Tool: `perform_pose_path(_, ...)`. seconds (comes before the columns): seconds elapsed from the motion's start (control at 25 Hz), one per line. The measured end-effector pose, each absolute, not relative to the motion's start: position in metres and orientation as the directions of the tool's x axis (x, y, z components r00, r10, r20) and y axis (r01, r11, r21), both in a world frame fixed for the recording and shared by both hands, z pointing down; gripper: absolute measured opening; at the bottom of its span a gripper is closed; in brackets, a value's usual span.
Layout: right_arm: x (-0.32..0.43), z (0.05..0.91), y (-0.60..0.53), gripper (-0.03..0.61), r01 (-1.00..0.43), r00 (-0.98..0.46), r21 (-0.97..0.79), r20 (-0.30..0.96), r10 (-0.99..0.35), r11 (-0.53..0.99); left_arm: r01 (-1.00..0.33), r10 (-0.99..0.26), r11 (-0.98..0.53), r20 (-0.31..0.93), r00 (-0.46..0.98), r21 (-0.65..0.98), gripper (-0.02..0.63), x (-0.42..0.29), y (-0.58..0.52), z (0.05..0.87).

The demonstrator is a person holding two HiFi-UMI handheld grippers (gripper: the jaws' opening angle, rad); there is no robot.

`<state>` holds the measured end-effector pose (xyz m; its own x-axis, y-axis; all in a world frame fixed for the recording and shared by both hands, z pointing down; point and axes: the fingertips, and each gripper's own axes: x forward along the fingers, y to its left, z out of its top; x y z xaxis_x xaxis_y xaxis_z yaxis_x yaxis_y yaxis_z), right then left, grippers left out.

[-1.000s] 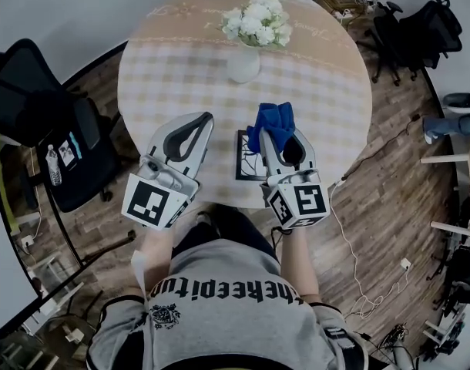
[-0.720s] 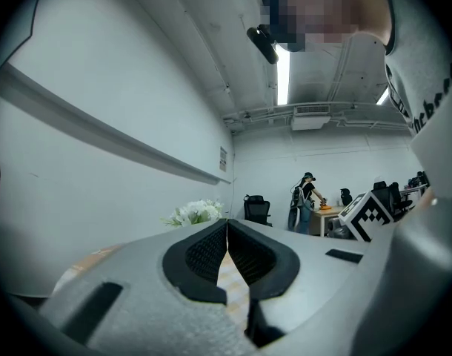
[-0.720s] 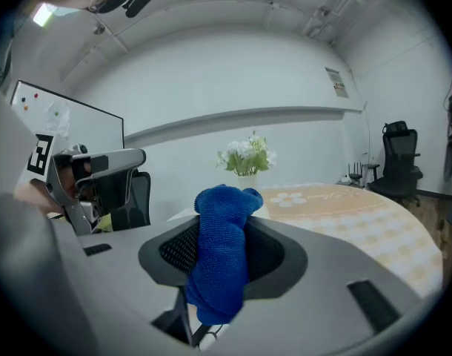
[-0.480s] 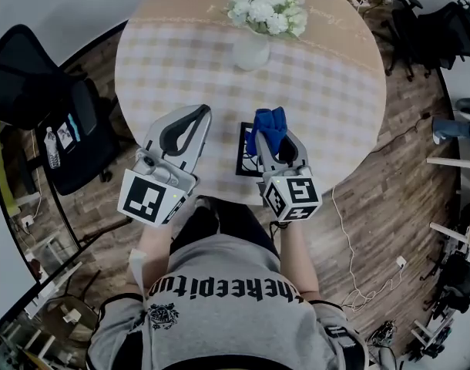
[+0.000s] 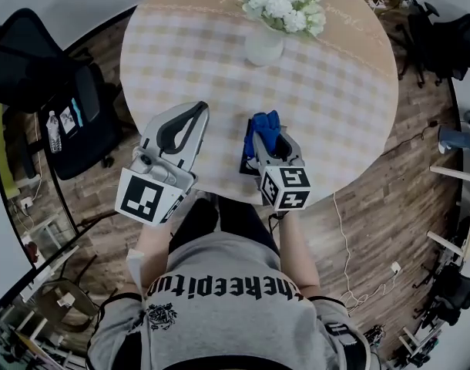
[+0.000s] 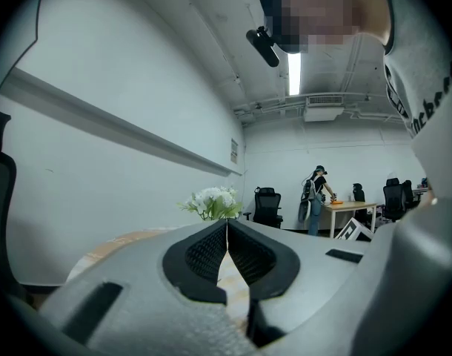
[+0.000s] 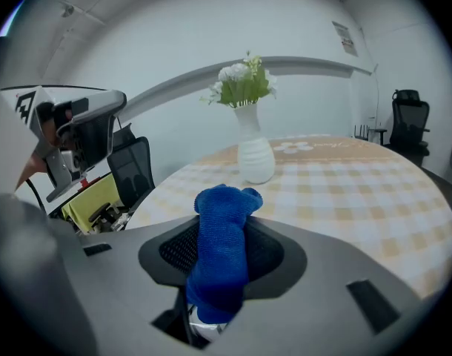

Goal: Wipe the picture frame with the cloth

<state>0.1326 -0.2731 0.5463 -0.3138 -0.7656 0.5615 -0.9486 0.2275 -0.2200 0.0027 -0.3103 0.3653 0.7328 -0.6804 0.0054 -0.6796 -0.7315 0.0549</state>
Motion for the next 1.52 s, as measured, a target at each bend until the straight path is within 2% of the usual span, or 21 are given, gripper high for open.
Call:
perform_pose_path(0.44, 0.115, 0.609, -0.279, 0.150, -0.963, -0.238, -0.101, 0.757, -0.609, 0.250, -0.752, -0.751, -0.657, 0.038, 0.659, 0.049, 0.017, -0.032, -0.309, 0.372)
perform_pose_path(0.84, 0.140, 0.613, -0.274, 0.146, -0.970, -0.172, -0.033, 0.793, -0.584, 0.242, -0.748, -0.747, -0.662, 0.034, 0.664, 0.050, 0.017, -0.029, -0.306, 0.370)
perform_pose_path(1.52, 0.208, 0.606, -0.257, 0.146, -0.997, -0.067, -0.032, 0.796, -0.602, 0.068, -0.717, -0.717, -0.695, 0.019, 0.696, 0.045, 0.017, -0.015, -0.302, 0.364)
